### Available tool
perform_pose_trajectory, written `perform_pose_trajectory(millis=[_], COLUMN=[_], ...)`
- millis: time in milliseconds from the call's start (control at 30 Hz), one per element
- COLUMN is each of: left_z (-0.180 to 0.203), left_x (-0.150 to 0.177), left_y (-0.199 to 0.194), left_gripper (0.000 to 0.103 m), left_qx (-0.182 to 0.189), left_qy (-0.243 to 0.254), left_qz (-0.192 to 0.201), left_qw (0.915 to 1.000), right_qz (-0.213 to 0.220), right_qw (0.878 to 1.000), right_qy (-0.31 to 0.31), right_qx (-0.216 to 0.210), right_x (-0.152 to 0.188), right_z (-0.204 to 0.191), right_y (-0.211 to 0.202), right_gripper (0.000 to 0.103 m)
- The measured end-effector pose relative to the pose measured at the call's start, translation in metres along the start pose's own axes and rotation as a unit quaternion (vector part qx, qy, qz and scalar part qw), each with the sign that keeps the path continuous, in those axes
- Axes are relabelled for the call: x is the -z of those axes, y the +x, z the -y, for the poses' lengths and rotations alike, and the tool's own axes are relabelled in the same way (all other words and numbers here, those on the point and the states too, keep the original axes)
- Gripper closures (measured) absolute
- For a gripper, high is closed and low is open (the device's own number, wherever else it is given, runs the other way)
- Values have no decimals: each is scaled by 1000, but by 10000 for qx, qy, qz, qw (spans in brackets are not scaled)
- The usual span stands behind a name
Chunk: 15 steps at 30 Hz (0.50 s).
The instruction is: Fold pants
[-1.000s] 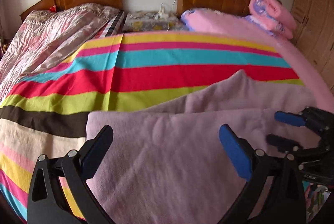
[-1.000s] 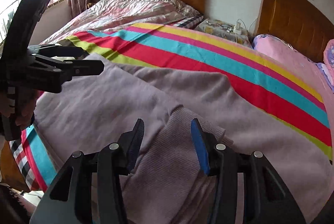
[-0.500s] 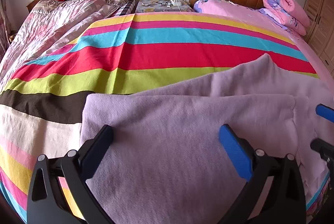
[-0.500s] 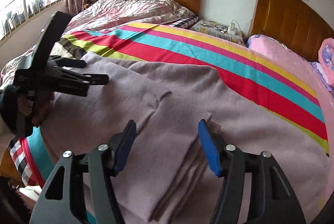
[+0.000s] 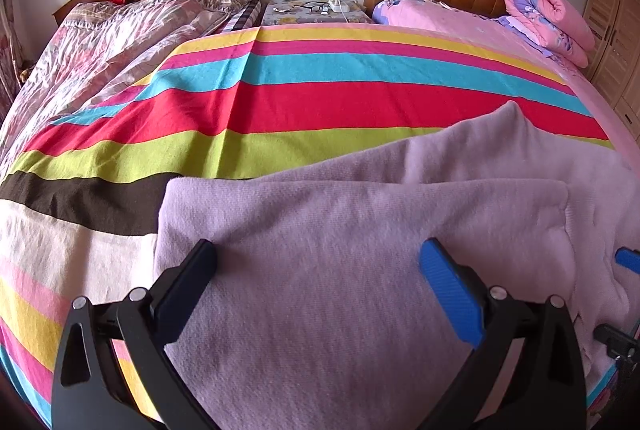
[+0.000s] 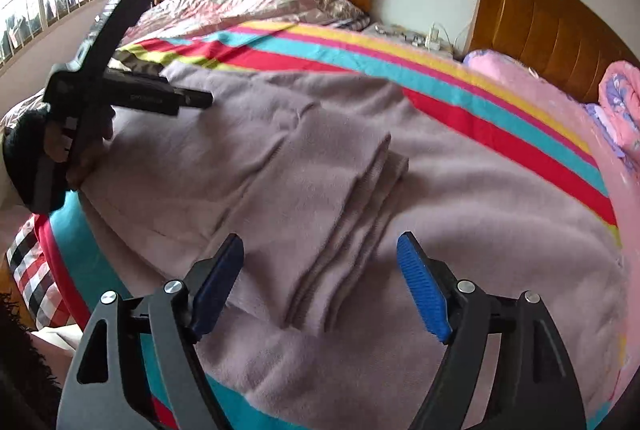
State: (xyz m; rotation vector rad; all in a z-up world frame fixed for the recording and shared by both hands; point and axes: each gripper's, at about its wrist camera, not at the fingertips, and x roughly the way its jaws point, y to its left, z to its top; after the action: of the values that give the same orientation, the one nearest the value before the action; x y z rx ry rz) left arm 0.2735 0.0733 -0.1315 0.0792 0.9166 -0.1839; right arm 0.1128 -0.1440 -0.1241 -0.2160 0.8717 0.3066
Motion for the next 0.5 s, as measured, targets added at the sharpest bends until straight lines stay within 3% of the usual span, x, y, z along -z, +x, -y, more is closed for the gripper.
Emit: perform_pose_trajectory(millis=[100, 233, 267, 367, 400, 500], left_z=[0, 3, 5, 17, 25, 70], left_x=[0, -1, -2, -6, -7, -9], left_y=[0, 1, 0, -16, -26, -53], left_gripper=[1, 1, 1, 1, 1, 1], left_qx=[-26, -112, -178, -800, -742, -84], left_qy=[16, 50, 59, -171, -263, -38], left_qz=[-1, -42, -65, -1, 126, 502], left_qw=[10000, 9999, 9998, 9966, 9968, 9987], right_qz=[126, 250, 469, 765, 949, 1468], right_qw=[9984, 9985, 9968, 9927, 9894, 9714], right_qy=[493, 478, 647, 925, 1097, 1868], right_qx=[-254, -99, -59, -75, -74, -16], right_x=[10, 13, 16, 24, 30, 60], right_z=[15, 22, 33, 50, 59, 98], right_y=[0, -14, -29, -50, -61, -96], right_gripper=[23, 23, 23, 22, 22, 19])
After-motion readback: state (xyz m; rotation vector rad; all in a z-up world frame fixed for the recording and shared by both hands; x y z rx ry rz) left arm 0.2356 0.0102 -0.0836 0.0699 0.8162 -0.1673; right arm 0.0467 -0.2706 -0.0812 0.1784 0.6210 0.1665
